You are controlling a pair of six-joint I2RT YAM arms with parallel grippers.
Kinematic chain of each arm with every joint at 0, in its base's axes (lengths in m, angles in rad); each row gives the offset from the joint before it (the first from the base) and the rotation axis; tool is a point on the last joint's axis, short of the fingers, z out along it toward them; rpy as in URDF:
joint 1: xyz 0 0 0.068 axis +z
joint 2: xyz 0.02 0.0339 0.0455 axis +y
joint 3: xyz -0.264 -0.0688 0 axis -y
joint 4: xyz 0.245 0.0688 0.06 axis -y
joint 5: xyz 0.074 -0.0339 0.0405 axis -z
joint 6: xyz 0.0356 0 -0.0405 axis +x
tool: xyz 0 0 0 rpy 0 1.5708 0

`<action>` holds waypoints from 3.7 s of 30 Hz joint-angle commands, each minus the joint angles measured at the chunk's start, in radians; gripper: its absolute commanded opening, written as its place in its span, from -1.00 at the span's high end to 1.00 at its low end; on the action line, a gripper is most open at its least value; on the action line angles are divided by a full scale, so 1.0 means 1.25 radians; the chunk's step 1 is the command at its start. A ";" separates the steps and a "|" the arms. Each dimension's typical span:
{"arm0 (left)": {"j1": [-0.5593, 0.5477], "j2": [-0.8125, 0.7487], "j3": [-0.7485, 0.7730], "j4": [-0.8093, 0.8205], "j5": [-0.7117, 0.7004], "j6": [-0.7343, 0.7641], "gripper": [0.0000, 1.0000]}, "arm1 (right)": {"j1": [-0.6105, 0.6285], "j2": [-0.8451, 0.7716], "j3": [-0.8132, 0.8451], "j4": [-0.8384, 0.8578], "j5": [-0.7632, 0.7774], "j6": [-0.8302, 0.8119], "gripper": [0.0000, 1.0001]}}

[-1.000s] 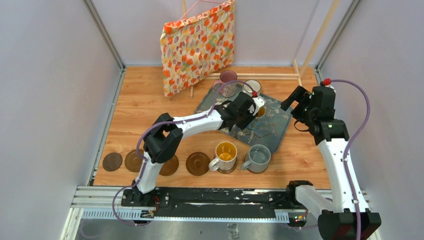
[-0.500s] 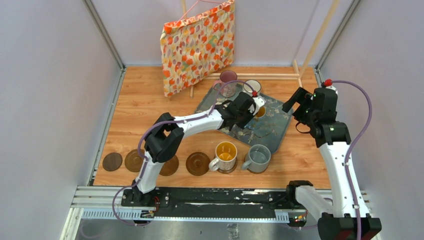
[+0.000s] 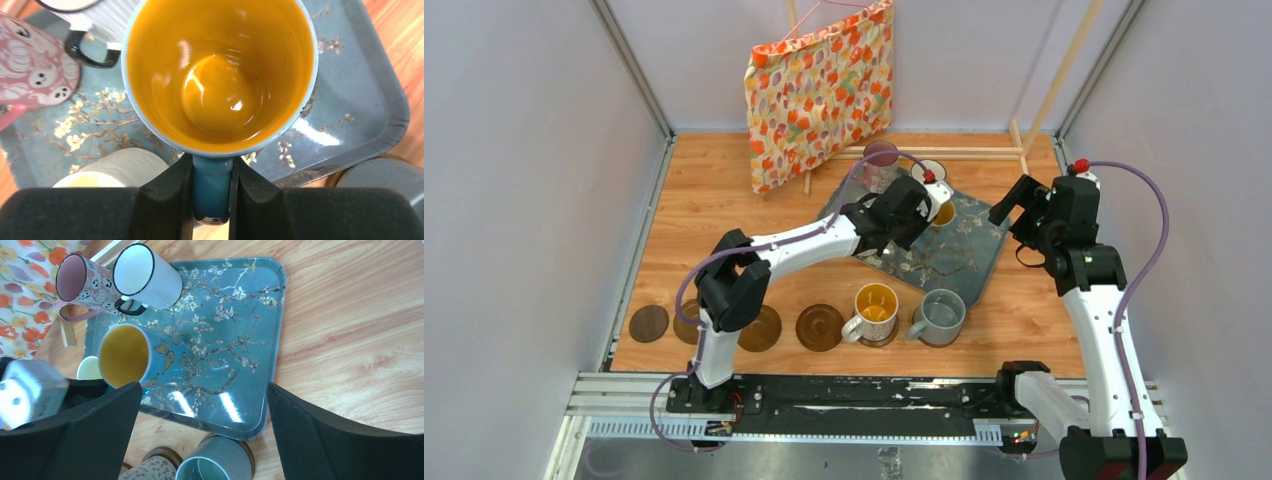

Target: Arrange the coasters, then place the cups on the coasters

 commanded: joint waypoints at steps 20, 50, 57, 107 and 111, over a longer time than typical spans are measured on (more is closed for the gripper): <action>0.014 -0.474 -0.244 -0.050 -0.339 -0.144 1.00 | -0.011 0.037 -0.036 0.012 -0.052 -0.036 -1.00; -0.153 -0.889 -0.766 -0.157 -0.380 -0.536 1.00 | -0.010 0.088 -0.062 0.041 -0.045 -0.079 -0.99; -0.195 -0.917 -0.791 -0.189 -0.381 -0.589 1.00 | -0.010 0.096 -0.063 0.041 -0.043 -0.081 -0.99; -0.357 -0.876 -0.838 -0.269 -0.389 -0.690 0.62 | -0.007 0.075 -0.085 0.044 -0.041 -0.075 -0.99; -0.366 -0.873 -0.836 -0.269 -0.385 -0.695 0.59 | -0.007 0.075 -0.088 0.044 -0.040 -0.075 -0.99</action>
